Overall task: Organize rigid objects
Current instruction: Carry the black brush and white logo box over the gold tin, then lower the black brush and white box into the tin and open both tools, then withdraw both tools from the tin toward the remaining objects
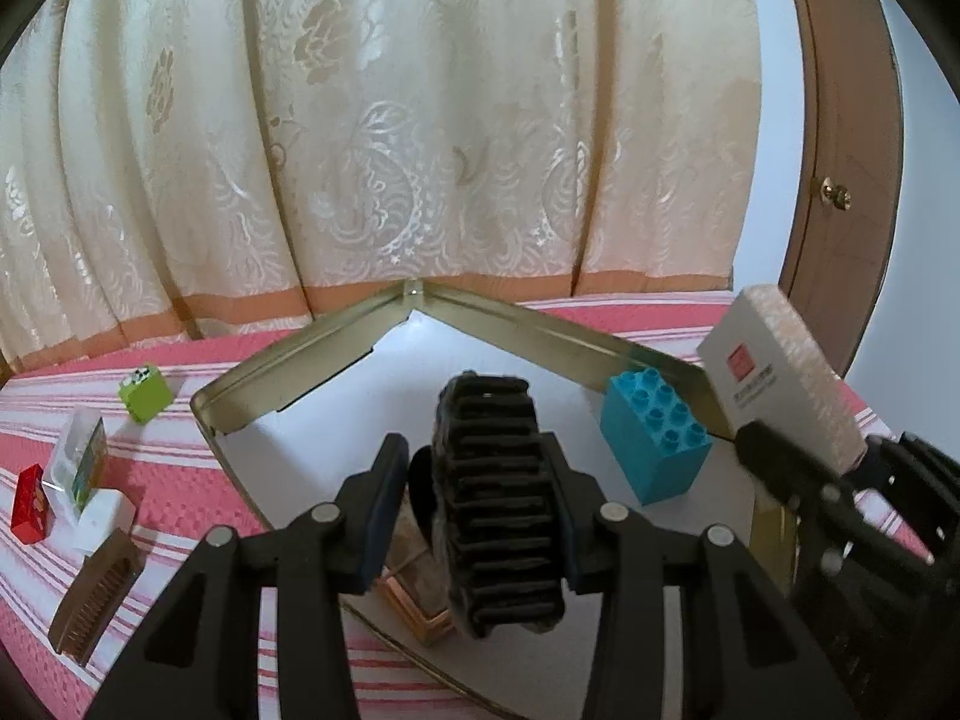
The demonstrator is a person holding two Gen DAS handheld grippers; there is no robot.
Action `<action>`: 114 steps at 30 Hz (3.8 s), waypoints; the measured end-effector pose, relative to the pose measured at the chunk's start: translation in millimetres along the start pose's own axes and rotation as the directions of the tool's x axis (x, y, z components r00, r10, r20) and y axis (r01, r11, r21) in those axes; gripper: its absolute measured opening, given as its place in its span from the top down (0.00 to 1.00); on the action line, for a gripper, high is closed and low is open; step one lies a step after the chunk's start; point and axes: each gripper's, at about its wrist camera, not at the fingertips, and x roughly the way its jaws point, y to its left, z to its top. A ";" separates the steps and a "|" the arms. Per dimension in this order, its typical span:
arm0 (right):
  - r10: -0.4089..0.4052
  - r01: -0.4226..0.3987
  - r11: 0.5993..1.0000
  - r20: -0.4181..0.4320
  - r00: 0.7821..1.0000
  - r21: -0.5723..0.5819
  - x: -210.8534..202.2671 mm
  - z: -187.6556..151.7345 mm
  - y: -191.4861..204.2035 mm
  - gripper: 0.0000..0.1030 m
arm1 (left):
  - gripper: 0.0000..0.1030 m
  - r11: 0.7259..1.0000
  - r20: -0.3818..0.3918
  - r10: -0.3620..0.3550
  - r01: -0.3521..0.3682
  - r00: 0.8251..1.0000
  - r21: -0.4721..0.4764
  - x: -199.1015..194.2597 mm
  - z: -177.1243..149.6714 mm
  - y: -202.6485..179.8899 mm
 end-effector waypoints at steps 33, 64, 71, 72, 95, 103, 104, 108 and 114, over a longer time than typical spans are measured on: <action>-0.129 0.105 0.987 0.203 0.971 0.123 -26.5 -4.2 -22.0 0.14 | 0.00 0.996 0.044 0.027 -0.023 0.999 -0.087 -7.2 -0.3 18.4; -0.414 0.298 0.880 0.289 0.863 0.370 -56.7 -11.6 -63.2 0.14 | 0.00 0.945 0.153 0.317 -0.298 0.936 -0.136 -46.7 -16.2 79.4; -0.428 0.309 0.866 0.266 0.863 0.393 -61.0 -14.5 -57.3 0.14 | 0.00 0.950 0.160 0.302 -0.283 0.940 -0.129 -52.1 -19.4 80.4; -0.422 0.304 0.868 0.261 0.868 0.392 -60.7 -14.8 -55.3 0.14 | 0.00 0.951 0.161 0.299 -0.281 0.940 -0.129 -52.7 -19.6 80.5; -0.395 0.271 0.884 0.298 0.869 0.382 -80.2 -23.0 5.0 0.14 | 0.00 0.960 0.176 0.273 -0.255 0.946 -0.120 -71.0 -31.1 109.2; -0.331 0.218 0.906 0.286 0.899 0.363 -71.3 -20.0 46.0 0.14 | 0.00 0.954 0.176 0.293 -0.275 0.940 -0.122 -76.8 -34.7 135.3; -0.323 0.212 0.909 0.284 0.903 0.360 -70.0 -19.4 51.8 0.14 | 0.00 0.953 0.176 0.296 -0.278 0.939 -0.123 -77.5 -35.0 138.5; -0.299 0.194 0.917 0.282 0.912 0.348 -66.3 -17.5 70.4 0.14 | 0.00 0.949 0.176 0.310 -0.291 0.934 -0.124 -79.3 -36.3 152.4; -0.261 0.172 0.933 0.266 0.928 0.317 -58.7 -14.2 99.3 0.14 | 0.00 0.945 0.171 0.322 -0.304 0.931 -0.124 -80.1 -37.2 171.5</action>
